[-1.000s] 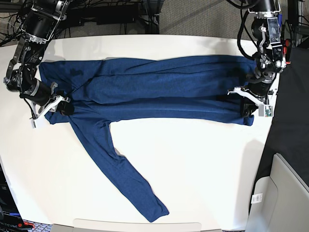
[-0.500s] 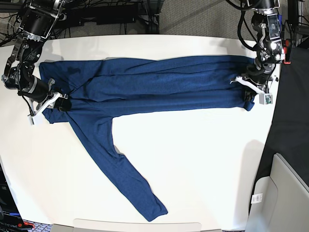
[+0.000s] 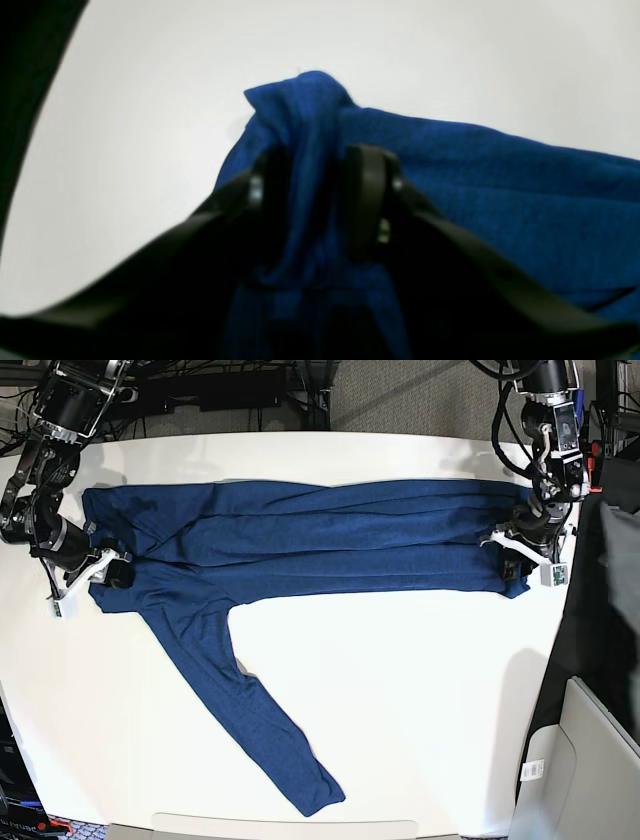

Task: Fold the T-shirt properly
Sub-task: 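Fold the shirt side lengthwise with both grippers toward the shirt's middle, then move the right gripper to the sleeve and grasp its cuff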

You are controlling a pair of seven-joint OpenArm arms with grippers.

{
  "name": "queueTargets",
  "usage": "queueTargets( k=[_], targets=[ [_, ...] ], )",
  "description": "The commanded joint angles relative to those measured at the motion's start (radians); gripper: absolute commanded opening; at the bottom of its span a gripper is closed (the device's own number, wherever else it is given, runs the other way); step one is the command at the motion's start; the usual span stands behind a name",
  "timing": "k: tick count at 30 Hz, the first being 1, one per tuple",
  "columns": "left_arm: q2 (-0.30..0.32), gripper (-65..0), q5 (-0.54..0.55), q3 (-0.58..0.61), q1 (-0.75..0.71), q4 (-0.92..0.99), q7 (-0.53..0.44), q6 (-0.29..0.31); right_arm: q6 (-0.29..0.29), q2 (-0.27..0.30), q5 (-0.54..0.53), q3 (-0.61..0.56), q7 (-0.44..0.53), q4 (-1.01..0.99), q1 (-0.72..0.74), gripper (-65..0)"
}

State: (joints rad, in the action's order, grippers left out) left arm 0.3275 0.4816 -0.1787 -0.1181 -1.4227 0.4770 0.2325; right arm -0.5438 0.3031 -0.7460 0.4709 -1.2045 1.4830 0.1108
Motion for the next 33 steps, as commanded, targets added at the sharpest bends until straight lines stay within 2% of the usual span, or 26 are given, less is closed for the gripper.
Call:
queueTargets(
  k=[1,8,13,16,19,21,24,28,30,33],
  targets=[
    [0.015,-42.5,0.009,-0.009,0.011,-0.033,-0.019,0.003,-0.002,0.015,-0.025,0.004,0.018,0.034,0.02,-43.0],
    [0.0,-41.1,0.009,-0.123,0.01,-0.094,-0.019,0.003,-0.003,0.008,-0.025,0.065,0.019,0.054,0.069,-41.5],
    [0.0,-41.2,0.009,-0.127,0.004,-0.165,-0.019,0.003,-0.003,0.008,-0.017,0.052,0.082,-0.046,0.178,-41.5],
    [0.0,-41.2,0.01,-0.123,-0.009,-0.18,-0.019,0.003,-0.003,0.003,0.01,-0.018,0.105,-0.147,0.292,-41.5],
    [0.0,-41.2,0.012,-0.123,-0.012,-0.183,-0.019,0.003,-0.003,-0.043,0.15,-0.09,0.156,-0.215,0.396,-41.2],
    [0.0,-41.2,0.012,-0.121,-0.012,-0.183,-0.019,0.003,-0.003,-0.081,0.282,-0.137,0.196,-0.261,0.468,-41.1],
    [-0.011,-41.2,0.013,-0.121,-0.013,-0.183,-0.019,0.003,-0.003,-0.141,0.475,-0.212,0.303,-0.353,0.554,-41.0],
    [-0.021,-41.2,0.012,-0.124,-0.015,-0.185,-0.019,0.005,-0.003,-0.192,0.678,-0.268,0.463,-0.508,0.631,-41.0],
    [-0.021,-41.2,0.012,-0.126,-0.03,-0.185,-0.019,0.005,-0.003,-0.21,0.762,-0.278,0.538,-0.603,0.662,-41.0],
    [-0.021,-41.2,0.013,-0.126,-0.033,-0.185,-0.019,0.008,-0.003,-0.221,0.825,-0.274,0.622,-0.712,0.688,-41.0]
  ],
)
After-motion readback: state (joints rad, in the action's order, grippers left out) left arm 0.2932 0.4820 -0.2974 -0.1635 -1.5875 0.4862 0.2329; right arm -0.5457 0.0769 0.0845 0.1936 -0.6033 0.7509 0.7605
